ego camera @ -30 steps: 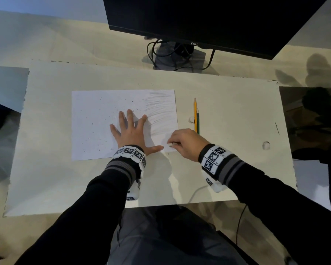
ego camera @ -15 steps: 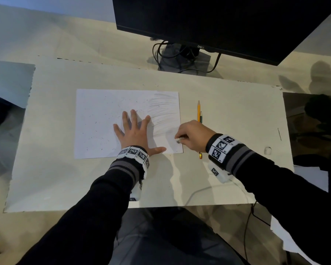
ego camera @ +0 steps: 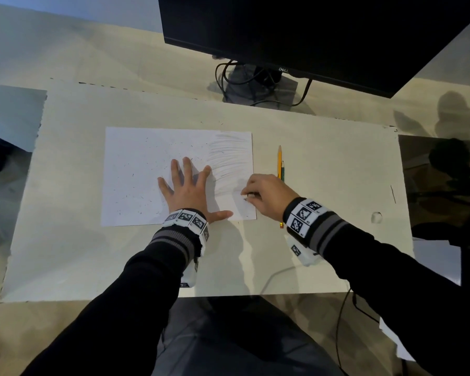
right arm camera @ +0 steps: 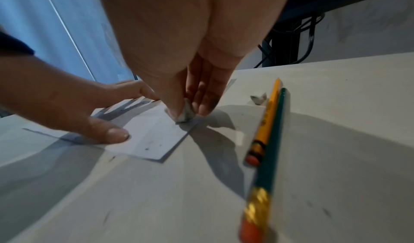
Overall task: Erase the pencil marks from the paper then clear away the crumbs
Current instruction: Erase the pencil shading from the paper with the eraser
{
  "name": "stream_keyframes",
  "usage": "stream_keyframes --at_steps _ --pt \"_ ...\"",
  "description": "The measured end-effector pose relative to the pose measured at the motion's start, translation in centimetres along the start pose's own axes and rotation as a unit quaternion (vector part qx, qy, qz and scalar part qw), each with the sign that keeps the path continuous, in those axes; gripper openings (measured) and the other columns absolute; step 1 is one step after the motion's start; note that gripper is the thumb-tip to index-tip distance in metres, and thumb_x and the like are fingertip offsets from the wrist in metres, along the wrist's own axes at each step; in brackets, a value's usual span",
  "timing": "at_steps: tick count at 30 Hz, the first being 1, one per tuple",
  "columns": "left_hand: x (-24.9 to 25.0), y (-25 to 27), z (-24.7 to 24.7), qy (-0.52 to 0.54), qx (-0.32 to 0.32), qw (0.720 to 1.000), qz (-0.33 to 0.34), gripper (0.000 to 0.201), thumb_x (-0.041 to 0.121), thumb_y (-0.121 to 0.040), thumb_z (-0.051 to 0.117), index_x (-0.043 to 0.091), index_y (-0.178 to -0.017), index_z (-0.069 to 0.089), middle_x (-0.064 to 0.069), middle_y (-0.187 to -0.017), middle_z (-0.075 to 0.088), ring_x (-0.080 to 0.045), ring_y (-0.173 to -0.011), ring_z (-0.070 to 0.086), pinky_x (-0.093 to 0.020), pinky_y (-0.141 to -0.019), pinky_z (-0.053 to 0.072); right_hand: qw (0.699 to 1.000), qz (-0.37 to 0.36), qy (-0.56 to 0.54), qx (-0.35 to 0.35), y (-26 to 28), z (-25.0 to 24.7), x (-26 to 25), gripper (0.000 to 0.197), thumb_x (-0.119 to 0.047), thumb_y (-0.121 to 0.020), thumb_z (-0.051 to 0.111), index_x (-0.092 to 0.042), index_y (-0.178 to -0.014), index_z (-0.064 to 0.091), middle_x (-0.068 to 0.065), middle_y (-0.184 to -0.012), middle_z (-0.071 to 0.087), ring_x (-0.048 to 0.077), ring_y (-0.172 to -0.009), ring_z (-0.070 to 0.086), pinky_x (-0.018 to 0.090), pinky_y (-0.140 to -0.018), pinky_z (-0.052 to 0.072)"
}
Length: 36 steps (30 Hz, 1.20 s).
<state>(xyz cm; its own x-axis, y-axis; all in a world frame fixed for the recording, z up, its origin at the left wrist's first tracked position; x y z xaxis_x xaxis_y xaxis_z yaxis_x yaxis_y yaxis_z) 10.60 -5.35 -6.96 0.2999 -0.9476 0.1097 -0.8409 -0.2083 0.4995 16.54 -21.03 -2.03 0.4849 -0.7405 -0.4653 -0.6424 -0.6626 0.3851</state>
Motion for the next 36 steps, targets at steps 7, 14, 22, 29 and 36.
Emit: stream_keyframes --at_steps 7,14,22,29,36 --pt "0.1 -0.1 0.0 0.006 -0.001 1.000 -0.001 0.126 0.093 -0.055 0.056 0.038 -0.152 -0.002 -0.010 -0.161 -0.024 -0.038 -0.146 -0.027 -0.068 -0.114 0.000 0.999 -0.004 0.015 -0.045 0.1 0.3 -0.4 0.019 -0.021 -0.093 0.064 -0.013 -0.108 0.074 -0.002 -0.103 0.064 0.016 -0.093 0.060 0.029 -0.085 0.049" --pt "0.1 0.0 0.1 0.003 -0.006 1.000 -0.003 0.126 0.094 -0.056 0.053 0.037 -0.153 -0.004 -0.011 -0.161 -0.024 -0.038 -0.145 -0.027 -0.068 -0.114 0.000 0.999 0.000 -0.005 -0.037 1.7 1.4 -0.9 0.020 -0.015 -0.093 0.062 -0.012 -0.109 0.074 0.001 -0.107 0.065 0.019 -0.097 0.061 0.034 -0.087 0.050" --pt "-0.1 -0.1 0.1 0.000 -0.001 1.000 -0.003 0.127 0.097 -0.053 0.051 0.037 -0.152 -0.002 -0.011 -0.161 -0.022 -0.038 -0.145 -0.027 -0.069 -0.114 0.003 1.000 0.024 0.014 0.014 0.3 -0.2 -1.2 0.021 -0.014 -0.094 0.061 -0.007 -0.110 0.073 0.004 -0.108 0.066 0.023 -0.098 0.063 0.039 -0.088 0.051" --pt "0.0 0.0 0.0 -0.001 -0.005 1.000 -0.003 0.129 0.097 -0.052 0.052 0.038 -0.153 -0.003 -0.010 -0.161 -0.023 -0.037 -0.145 -0.027 -0.068 -0.115 0.002 0.997 0.016 0.025 -0.070 2.2 1.4 -1.5 0.021 -0.015 -0.093 0.063 -0.010 -0.111 0.073 0.004 -0.111 0.069 0.022 -0.104 0.062 0.031 -0.091 0.049" --pt "0.0 0.0 0.1 -0.003 -0.009 1.000 -0.003 0.129 0.097 -0.053 0.051 0.037 -0.153 -0.005 -0.010 -0.161 -0.024 -0.037 -0.145 -0.028 -0.067 -0.115 0.002 0.998 0.056 -0.026 0.031 1.2 0.9 -1.6 0.022 -0.014 -0.093 0.061 -0.008 -0.111 0.073 0.005 -0.110 0.067 0.024 -0.100 0.062 0.040 -0.090 0.051"
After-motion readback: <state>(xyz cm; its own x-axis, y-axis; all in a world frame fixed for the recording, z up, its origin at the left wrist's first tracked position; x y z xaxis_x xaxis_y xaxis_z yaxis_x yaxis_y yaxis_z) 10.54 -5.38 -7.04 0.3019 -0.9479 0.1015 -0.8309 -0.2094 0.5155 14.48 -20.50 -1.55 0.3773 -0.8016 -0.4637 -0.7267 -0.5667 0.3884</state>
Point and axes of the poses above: each hand's wrist, its own y-axis away from the middle knuckle, its own z-axis out of the palm, x = y × z, the point moved 8 cm from there along -y, towards the middle knuckle
